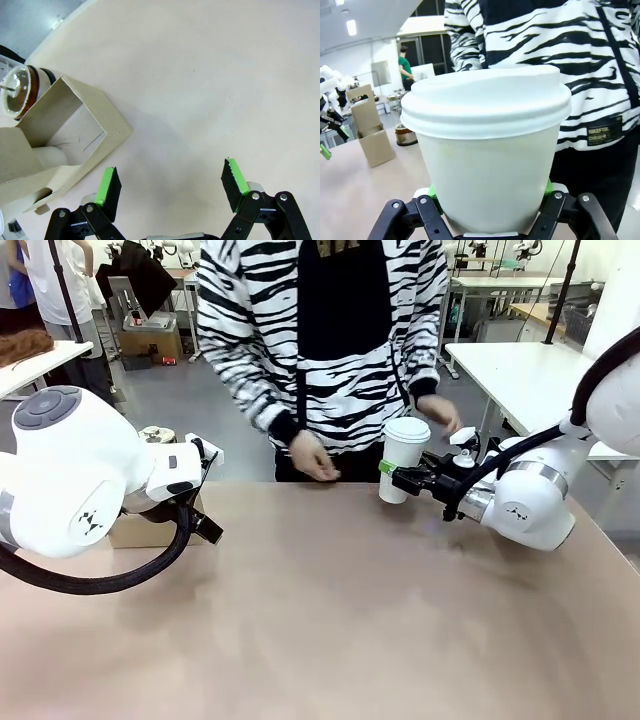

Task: Pour a drink into a cup and package it in a carrier.
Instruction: When a person places the Paper Cup Lid on the 600 ml Paper Cup , lift the 600 ml Paper Cup.

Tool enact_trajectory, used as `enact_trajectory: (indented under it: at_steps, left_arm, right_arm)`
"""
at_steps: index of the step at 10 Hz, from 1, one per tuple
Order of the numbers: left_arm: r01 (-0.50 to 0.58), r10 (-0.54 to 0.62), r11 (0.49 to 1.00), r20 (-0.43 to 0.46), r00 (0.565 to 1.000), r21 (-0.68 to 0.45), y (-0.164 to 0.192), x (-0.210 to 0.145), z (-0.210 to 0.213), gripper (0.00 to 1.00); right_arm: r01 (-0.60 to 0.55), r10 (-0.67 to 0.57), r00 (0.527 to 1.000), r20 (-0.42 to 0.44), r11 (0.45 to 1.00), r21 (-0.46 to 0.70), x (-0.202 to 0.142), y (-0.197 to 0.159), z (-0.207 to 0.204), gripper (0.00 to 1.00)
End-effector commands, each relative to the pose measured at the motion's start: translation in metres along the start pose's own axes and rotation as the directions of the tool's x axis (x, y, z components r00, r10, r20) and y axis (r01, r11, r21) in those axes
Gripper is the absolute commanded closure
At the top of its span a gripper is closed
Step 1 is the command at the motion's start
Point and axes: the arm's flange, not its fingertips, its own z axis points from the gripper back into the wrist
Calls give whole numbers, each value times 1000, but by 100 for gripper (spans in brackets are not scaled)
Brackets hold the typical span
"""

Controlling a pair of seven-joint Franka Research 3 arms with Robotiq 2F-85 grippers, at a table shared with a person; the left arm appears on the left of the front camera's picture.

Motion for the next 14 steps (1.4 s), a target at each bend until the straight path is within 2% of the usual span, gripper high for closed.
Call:
enact_trajectory:
  at_steps: [1,14]
  left_arm:
    - [-2,2,1000,2,1000,-2,1,0,0,0]
    - [-2,2,1000,2,1000,-2,1,0,0,0]
  right_arm:
    - [-9,9,1000,6,1000,-2,5,1,-1,20]
    - [-9,9,1000,6,1000,-2,5,1,-1,20]
